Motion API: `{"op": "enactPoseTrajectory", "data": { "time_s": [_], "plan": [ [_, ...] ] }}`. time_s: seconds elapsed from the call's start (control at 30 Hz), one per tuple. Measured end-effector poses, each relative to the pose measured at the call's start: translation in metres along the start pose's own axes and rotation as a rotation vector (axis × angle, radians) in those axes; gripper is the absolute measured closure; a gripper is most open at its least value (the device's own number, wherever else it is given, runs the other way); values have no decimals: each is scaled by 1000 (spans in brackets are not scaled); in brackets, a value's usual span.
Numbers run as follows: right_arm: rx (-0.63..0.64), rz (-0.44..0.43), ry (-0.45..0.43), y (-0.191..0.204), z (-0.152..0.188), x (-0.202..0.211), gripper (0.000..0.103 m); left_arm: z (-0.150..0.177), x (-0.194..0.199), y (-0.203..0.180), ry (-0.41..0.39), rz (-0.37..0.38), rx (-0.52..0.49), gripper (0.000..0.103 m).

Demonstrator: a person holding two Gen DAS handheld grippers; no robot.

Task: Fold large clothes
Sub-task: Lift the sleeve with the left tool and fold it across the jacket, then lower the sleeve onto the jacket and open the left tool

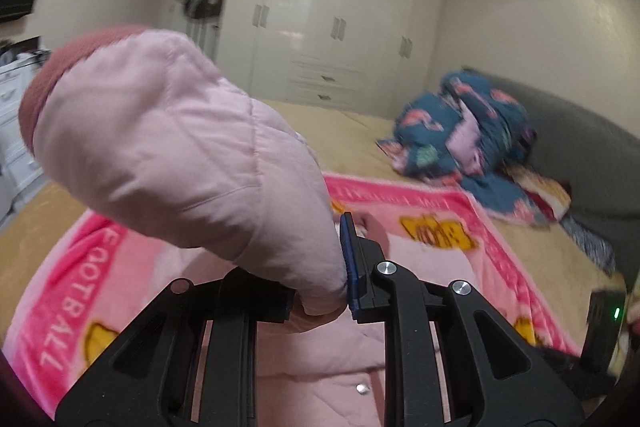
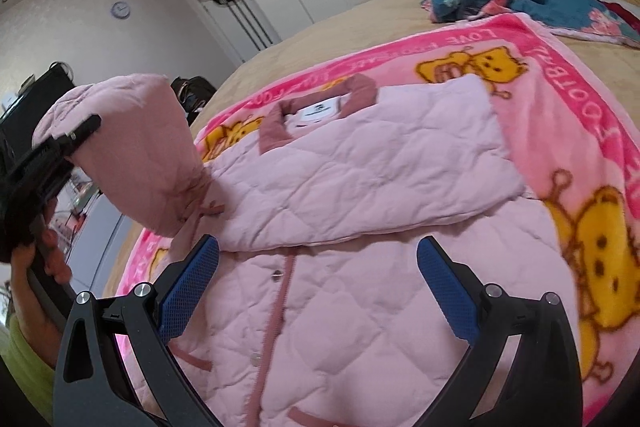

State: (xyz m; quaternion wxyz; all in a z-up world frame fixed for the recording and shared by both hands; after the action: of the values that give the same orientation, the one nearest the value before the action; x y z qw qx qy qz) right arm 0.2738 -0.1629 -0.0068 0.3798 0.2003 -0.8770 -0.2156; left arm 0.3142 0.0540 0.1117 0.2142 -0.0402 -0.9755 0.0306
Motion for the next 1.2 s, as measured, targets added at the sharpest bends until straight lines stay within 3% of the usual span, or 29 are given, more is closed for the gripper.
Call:
{"op": "enactPoseTrajectory", "data": {
  "time_s": [0.3,0.63,0.93,1.03,1.1,1.2],
  "plan": [
    [-80,63,-34,-47,-10,16,4,59,-47,-50,166,84,-105,91],
    [-147,119,-57,-82,-17,26,4,117,-67,-86,292,74,-283,89],
    [-144,125,-61,-81,-19,26,4,141,-73,-100,363,18,-417,86],
    [-142,120,-55,-77,-18,25,4,148,-71,-105,395,-3,-462,68],
    [-141,113,-52,-74,-17,25,4,153,-68,-108,408,1,-484,28],
    [-143,105,-46,-71,-17,22,4,160,-63,-110,422,10,-507,26]
  ]
}}
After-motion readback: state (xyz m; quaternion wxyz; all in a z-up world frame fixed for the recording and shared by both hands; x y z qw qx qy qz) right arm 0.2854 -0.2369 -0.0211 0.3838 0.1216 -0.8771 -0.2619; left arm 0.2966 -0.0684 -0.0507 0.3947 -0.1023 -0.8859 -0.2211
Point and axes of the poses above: each gripper's, at about its wrist camera, not at the fingertips, and x roughly against the way its jaws point, y to its left, z to its underside, the point moved 4 cm from there along -x, roughly the way its jaws point, and after that the axes turned 6 degrees about -x, right-handed, at the moved point
